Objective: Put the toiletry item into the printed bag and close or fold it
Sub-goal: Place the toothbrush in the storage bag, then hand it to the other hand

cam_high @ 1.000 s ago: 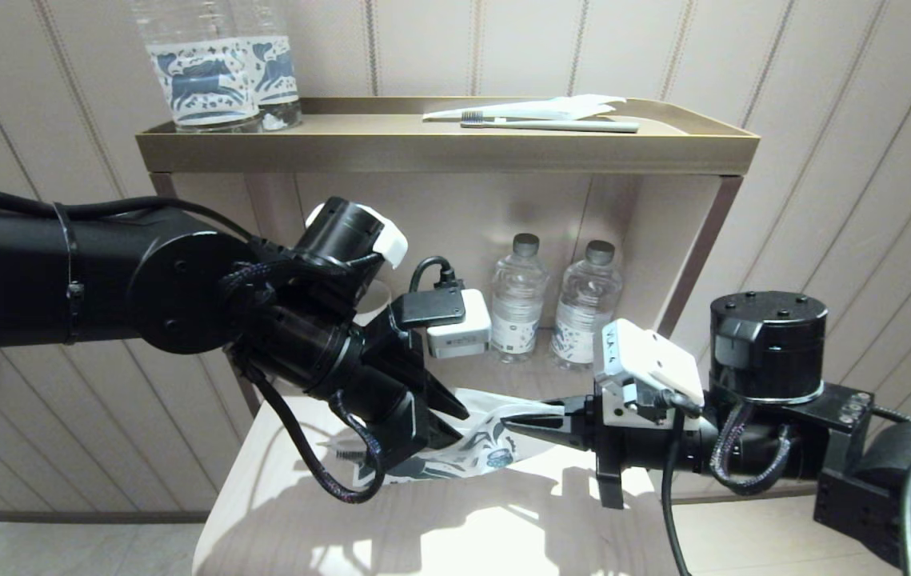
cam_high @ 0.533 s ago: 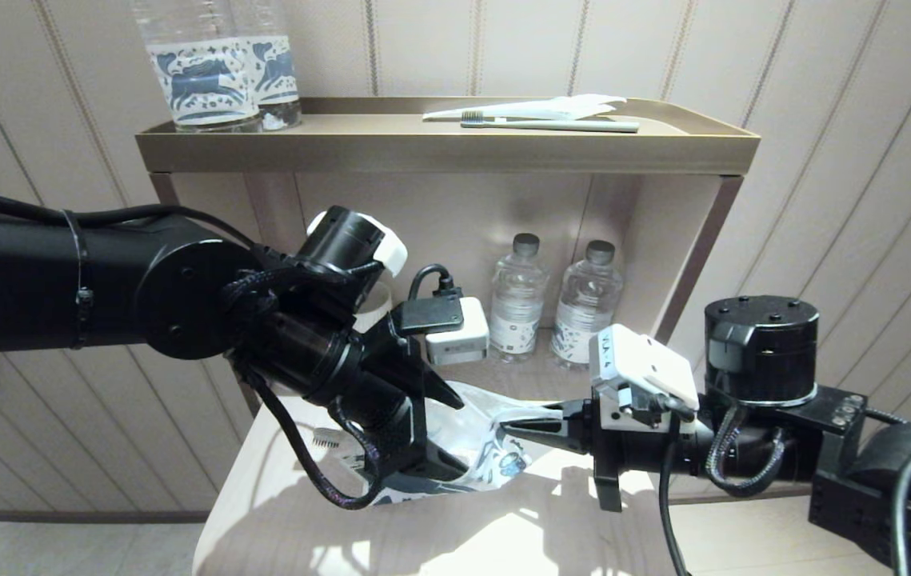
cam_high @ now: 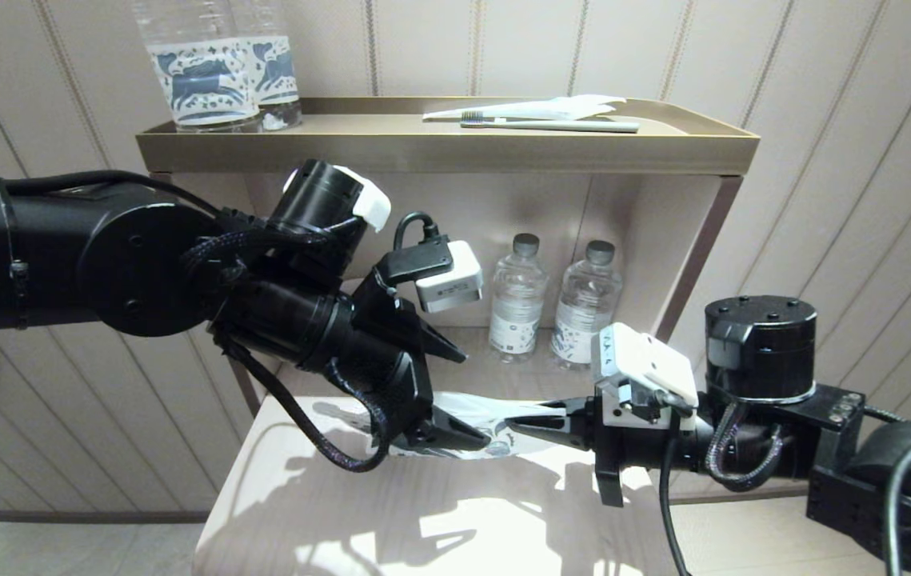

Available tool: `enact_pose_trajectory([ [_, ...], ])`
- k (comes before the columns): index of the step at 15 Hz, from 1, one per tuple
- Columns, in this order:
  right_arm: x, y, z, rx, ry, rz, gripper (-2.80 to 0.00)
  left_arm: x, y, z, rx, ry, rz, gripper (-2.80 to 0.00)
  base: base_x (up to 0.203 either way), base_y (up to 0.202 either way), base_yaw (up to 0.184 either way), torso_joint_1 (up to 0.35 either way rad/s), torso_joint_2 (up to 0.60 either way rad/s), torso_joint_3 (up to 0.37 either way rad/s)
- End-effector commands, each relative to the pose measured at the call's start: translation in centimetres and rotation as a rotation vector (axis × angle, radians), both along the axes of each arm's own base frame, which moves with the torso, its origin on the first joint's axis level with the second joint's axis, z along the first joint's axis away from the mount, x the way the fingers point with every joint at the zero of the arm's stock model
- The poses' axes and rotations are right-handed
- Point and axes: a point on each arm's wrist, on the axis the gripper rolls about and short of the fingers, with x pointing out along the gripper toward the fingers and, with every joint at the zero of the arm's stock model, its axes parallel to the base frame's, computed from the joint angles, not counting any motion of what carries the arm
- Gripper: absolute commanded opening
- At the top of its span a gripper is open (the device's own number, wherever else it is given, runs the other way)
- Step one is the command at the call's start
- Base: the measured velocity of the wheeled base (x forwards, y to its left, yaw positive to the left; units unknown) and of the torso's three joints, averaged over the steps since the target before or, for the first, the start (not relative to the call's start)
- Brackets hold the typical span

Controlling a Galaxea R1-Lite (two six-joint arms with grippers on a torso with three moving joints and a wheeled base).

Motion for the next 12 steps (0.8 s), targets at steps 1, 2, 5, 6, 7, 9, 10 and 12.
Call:
enact_pose_trajectory([
  [1,-0.1,0.0,0.0,0.001,-0.005,0.006,-2.8,-0.3,0.0,0.3,-0.005,-0.008,-0.009,0.0,0.0,0.0,0.0,0.0,0.0,0.0],
  [2,-0.1,0.0,0.0,0.002,-0.007,0.006,-2.8,-0.3,-0.1,0.3,-0.005,-0.008,-0.012,0.0,0.0,0.0,0.0,0.0,0.0,0.0],
  [5,0.3,0.2,-0.3,0.016,-0.023,0.005,-2.8,-0.4,-0.2,0.5,-0.008,-0.015,-0.013,0.0,0.0,0.0,0.0,0.0,0.0,0.0],
  [6,0.4,0.3,-0.5,0.022,-0.031,0.004,-2.8,-0.6,0.0,1.1,-0.02,-0.025,-0.009,0.0,0.0,0.0,0.0,0.0,0.0,0.0],
  [7,0.5,0.3,-0.5,0.024,-0.034,0.003,-2.8,-1.1,0.4,1.9,-0.04,-0.032,0.001,0.0,0.0,0.0,0.0,0.0,0.0,0.0],
  [9,0.4,0.3,-0.5,0.025,-0.037,0.003,-2.8,-2.2,1.3,3.4,-0.081,-0.011,0.042,0.0,0.0,0.0,0.0,0.0,0.0,0.0],
  [10,0.4,0.3,-0.4,0.027,-0.039,0.003,-2.8,-2.7,1.8,4.1,-0.104,0.011,0.07,0.0,0.0,0.0,0.0,0.0,0.0,0.0],
  [12,0.2,0.2,-0.3,0.028,-0.041,0.003,-2.8,-4.2,3.2,5.2,-0.139,0.051,0.147,0.0,0.0,0.0,0.0,0.0,0.0,0.0],
])
